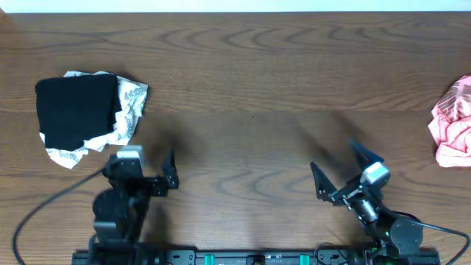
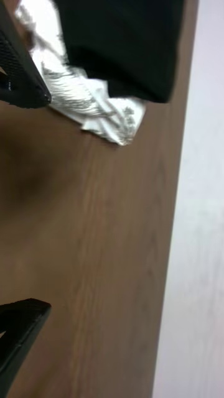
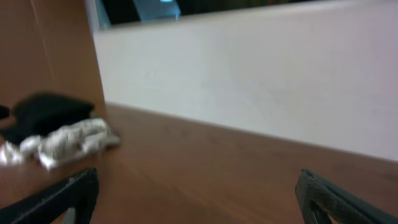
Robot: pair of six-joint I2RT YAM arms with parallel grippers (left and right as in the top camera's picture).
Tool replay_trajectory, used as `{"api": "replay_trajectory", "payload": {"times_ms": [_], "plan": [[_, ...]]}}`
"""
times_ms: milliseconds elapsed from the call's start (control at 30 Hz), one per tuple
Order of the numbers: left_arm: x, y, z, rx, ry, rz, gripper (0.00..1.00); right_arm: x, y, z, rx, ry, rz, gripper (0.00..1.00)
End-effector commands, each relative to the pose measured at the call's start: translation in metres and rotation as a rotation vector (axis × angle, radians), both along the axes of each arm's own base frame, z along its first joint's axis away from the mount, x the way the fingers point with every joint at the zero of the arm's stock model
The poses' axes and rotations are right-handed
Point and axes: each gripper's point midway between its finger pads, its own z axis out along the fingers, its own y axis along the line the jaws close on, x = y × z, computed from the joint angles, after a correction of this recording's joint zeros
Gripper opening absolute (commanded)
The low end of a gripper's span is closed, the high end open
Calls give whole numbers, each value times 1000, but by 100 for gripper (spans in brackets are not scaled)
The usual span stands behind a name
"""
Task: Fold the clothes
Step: 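Raise both arms from rest and move toward the garments, then reach the right gripper to the pink t-shirt and grasp it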
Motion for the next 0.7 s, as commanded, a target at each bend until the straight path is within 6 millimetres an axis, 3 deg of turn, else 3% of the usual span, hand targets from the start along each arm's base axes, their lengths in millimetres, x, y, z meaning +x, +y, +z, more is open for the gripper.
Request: {"api": "replay_trajectory", "payload": {"times_ms": [0,167,233,367,533,667], "plan": [[9,-2,21,-5,36,-8,98,1,-6,12,84,25,-26,99],[29,-3,39,1,143,-8,98,13,-18,-17,72,289,-120,99],[36,-3,45,3,185,-8,98,17,-26,-19,57,390,-174,99],[45,-4,56,7,268,-7,98,32,-38,0,-19,535,-261,99],[51,-4,62,11,340,-7,98,61,-39,32,-205,638,-261,99],[53,-4,58,14,410,-7,98,86,-14,51,-218,716,-113,99]]}}
